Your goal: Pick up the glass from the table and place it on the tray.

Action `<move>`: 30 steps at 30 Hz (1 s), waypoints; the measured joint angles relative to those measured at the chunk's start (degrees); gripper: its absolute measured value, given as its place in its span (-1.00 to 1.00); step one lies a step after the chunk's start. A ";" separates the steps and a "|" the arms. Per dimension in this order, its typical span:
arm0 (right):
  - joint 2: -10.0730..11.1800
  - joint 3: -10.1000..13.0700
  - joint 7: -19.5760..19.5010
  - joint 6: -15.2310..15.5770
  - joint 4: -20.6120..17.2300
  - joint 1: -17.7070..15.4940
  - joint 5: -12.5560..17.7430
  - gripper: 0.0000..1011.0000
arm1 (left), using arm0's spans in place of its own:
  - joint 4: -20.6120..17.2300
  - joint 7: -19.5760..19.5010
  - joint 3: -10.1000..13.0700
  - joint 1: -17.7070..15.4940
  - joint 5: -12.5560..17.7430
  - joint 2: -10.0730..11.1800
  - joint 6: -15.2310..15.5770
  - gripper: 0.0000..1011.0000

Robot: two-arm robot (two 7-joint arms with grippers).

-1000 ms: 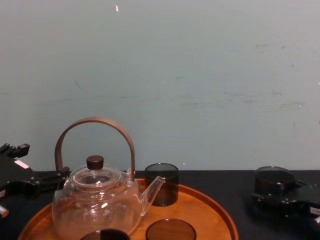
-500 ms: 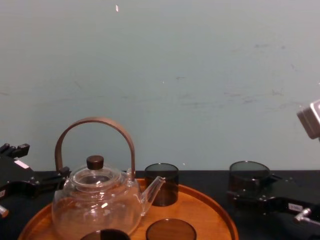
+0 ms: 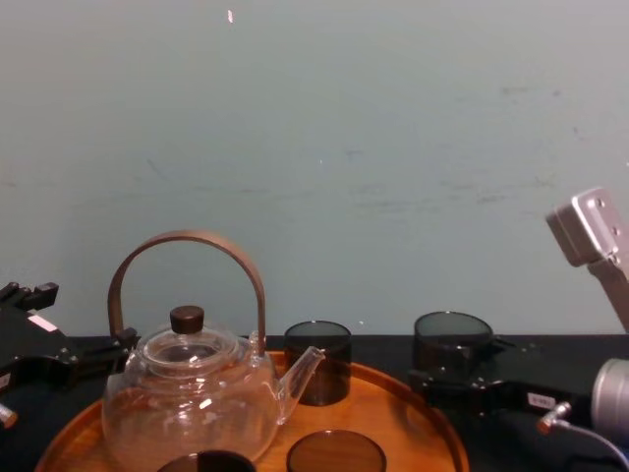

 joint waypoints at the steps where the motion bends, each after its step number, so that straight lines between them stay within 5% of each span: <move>1: -0.18 -0.22 0.17 -0.08 0.15 0.20 0.14 0.81 | 0.00 0.00 0.00 0.00 0.00 0.00 0.00 1.00; 30: -3.16 -3.89 1.22 -1.86 4.71 2.74 0.31 0.81 | 0.00 0.00 0.00 0.00 0.00 0.00 0.00 1.00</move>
